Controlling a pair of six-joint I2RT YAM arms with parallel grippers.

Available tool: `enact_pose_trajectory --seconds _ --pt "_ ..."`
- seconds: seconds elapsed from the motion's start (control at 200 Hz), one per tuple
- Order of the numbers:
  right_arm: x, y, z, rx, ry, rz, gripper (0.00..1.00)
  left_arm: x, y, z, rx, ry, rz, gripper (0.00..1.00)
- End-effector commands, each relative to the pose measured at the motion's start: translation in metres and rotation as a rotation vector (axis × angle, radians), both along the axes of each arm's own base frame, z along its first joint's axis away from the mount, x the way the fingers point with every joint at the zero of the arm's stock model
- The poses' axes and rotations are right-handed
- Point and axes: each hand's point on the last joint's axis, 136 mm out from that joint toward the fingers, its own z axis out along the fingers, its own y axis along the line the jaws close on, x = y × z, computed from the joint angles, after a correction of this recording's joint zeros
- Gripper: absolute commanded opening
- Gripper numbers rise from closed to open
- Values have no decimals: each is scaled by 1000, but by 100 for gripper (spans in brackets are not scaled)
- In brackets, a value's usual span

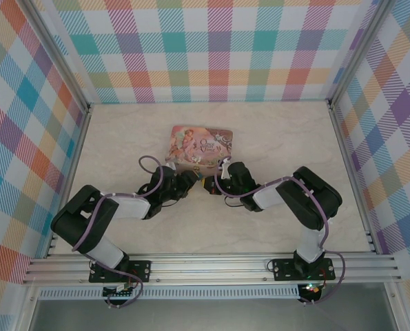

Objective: Unlock a padlock with a key

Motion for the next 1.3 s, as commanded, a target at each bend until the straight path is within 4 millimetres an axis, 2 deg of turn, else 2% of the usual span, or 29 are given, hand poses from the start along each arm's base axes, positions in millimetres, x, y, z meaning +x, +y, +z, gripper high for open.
enact_pose_trajectory --seconds 0.0,0.365,0.78,1.09,1.295 --pt "-1 12 20 41 -29 31 0 11 -6 12 -71 -38 11 41" --pt "-1 13 20 44 -24 34 0 23 -10 3 -111 -43 45 31" --pt "-1 13 20 42 -20 34 0 29 -13 -5 -124 -39 55 30" --pt "-1 13 22 53 -20 27 0 27 -9 -10 -108 -31 64 21" --pt "0 11 26 53 -37 20 4 27 -9 -9 -105 -33 65 11"
